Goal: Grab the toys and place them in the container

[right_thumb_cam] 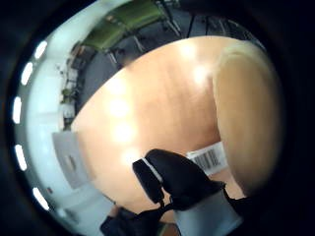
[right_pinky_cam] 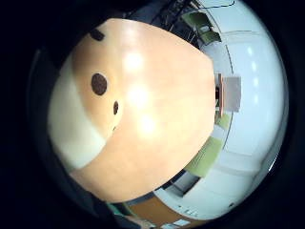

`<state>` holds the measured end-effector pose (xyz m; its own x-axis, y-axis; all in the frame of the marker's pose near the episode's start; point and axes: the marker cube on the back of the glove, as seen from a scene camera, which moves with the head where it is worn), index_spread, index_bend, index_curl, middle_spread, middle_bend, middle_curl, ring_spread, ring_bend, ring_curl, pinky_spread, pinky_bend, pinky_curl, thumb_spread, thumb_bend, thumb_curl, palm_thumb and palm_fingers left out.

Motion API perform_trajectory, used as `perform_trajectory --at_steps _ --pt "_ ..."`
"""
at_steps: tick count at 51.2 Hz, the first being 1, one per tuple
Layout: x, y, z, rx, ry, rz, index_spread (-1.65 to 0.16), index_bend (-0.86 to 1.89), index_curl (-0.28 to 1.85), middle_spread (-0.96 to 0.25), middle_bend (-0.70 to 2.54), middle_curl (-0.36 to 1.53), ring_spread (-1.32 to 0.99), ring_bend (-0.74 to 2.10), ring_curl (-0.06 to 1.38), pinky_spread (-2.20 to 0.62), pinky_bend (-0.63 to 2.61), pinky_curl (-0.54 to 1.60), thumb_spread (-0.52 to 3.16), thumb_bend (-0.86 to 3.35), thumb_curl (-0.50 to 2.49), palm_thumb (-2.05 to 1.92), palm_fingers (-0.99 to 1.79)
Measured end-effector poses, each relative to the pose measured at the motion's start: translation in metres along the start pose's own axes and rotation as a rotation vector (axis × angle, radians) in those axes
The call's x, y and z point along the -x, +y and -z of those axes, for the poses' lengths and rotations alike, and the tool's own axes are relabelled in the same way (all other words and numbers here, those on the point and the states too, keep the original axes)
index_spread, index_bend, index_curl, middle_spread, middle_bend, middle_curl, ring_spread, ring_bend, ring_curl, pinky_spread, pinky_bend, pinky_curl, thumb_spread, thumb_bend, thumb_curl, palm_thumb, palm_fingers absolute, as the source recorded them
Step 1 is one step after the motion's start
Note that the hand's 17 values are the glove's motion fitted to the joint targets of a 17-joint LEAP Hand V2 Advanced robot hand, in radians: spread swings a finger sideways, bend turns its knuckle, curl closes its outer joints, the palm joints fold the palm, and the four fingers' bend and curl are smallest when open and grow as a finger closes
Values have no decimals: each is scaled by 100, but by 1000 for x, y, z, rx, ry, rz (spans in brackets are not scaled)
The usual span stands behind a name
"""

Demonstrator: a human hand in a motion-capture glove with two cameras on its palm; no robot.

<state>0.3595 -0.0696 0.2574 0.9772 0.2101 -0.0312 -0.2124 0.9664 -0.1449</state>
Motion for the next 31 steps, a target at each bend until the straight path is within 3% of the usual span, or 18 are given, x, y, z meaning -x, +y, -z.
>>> perform_trajectory --at_steps 10,21,31 --pt "-6 -18 -17 24 -26 -30 -38 24 36 -18 16 40 -20 13 23 2 75 34 99 -4 20 -3 -4" --pt "-11 -33 -18 6 -48 -44 -41 65 50 -20 17 36 -23 25 23 2 70 32 109 0 24 9 35" --pt "-14 -40 -13 -20 -50 -70 -40 67 58 -35 49 47 -43 63 34 -5 47 25 121 6 28 25 80"
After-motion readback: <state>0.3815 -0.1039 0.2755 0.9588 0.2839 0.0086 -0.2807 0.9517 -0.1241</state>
